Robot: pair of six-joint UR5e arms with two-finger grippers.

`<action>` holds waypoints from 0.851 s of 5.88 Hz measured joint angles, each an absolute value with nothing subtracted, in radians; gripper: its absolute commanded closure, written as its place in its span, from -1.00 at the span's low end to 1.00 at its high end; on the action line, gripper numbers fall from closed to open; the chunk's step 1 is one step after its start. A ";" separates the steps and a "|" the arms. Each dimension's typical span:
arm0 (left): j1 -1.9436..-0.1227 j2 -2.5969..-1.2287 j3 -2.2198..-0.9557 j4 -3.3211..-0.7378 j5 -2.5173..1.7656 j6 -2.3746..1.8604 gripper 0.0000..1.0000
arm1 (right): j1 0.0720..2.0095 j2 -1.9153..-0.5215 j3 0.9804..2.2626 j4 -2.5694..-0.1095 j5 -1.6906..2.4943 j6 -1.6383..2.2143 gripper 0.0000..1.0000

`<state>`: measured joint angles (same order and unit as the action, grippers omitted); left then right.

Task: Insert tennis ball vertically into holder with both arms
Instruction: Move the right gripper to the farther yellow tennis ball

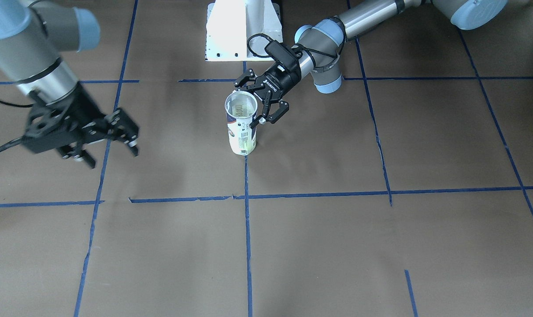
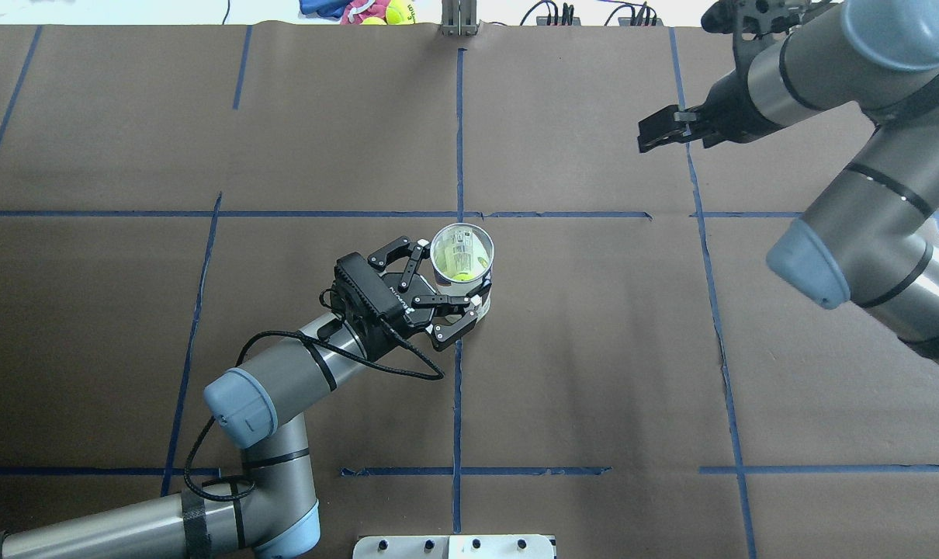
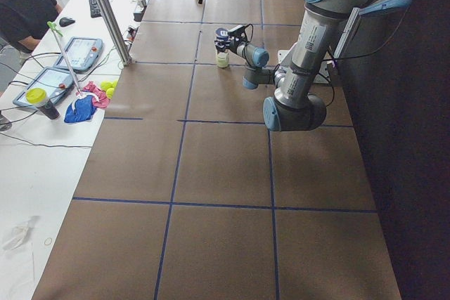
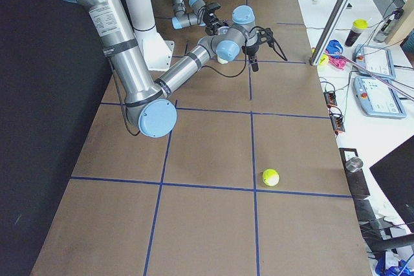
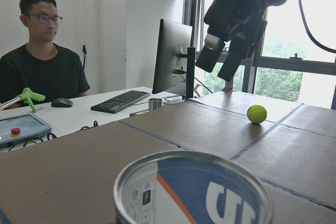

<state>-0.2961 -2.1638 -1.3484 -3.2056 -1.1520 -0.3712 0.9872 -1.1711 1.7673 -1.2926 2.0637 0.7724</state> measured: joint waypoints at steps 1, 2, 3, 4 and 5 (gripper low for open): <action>-0.296 -2.164 -1.348 -3.205 -1.152 -0.371 -0.74 | 1.079 -1.179 1.651 -1.288 2.068 0.613 -0.98; -0.296 -2.165 -1.349 -3.205 -1.152 -0.372 -0.78 | 1.174 -1.176 1.519 -1.284 2.068 0.441 -0.98; -0.296 -2.166 -1.349 -3.205 -1.152 -0.372 -0.79 | 1.242 -1.159 1.393 -1.281 2.066 0.314 -0.98; -0.297 -2.166 -1.350 -3.206 -1.152 -0.373 -0.79 | 1.281 -1.130 1.279 -1.279 2.060 0.262 -0.97; -0.297 -2.166 -1.350 -3.206 -1.153 -0.373 -0.79 | 1.303 -1.119 1.194 -1.278 2.058 0.246 -0.97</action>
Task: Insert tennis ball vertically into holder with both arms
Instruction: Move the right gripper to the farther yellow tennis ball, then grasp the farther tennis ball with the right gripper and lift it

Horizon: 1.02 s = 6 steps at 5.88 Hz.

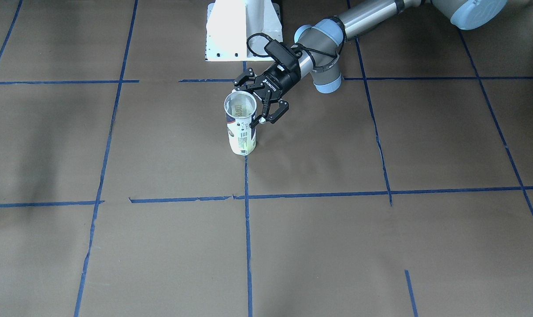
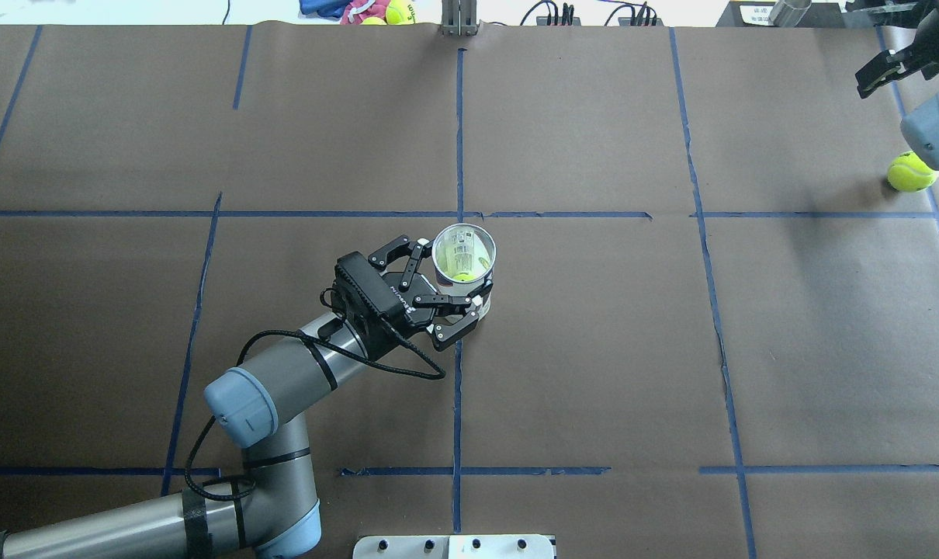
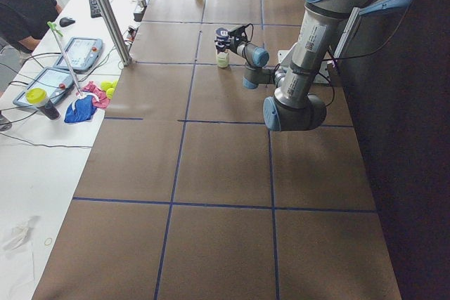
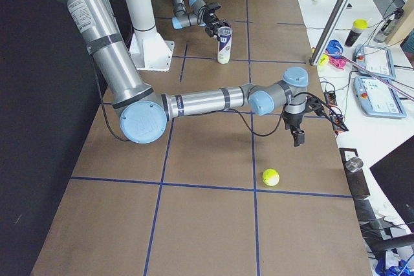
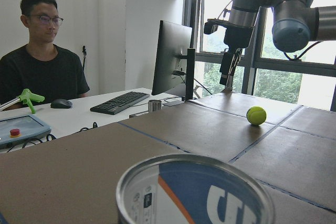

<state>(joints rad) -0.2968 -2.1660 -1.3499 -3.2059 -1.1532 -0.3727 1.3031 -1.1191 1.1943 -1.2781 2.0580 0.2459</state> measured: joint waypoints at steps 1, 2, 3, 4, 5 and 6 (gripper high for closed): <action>-0.297 -2.166 -1.350 -3.206 -1.153 -0.373 -0.79 | 1.309 -1.135 1.152 -1.278 2.058 0.229 -0.97; -0.297 -2.166 -1.350 -3.206 -1.154 -0.373 -0.79 | 1.308 -1.152 1.130 -1.277 2.058 0.208 -0.97; -0.297 -2.166 -1.350 -3.206 -1.154 -0.373 -0.79 | 1.297 -1.167 1.116 -1.252 2.056 0.198 -0.97; -0.296 -2.167 -1.350 -3.206 -1.154 -0.373 -0.79 | 1.279 -1.184 1.107 -1.213 2.055 0.194 -0.97; -0.296 -2.167 -1.350 -3.206 -1.154 -0.373 -0.79 | 1.265 -1.196 1.102 -1.192 2.044 0.183 -0.97; -0.296 -2.167 -1.350 -3.205 -1.154 -0.373 -0.79 | 1.256 -1.206 1.099 -1.185 2.024 0.153 -0.97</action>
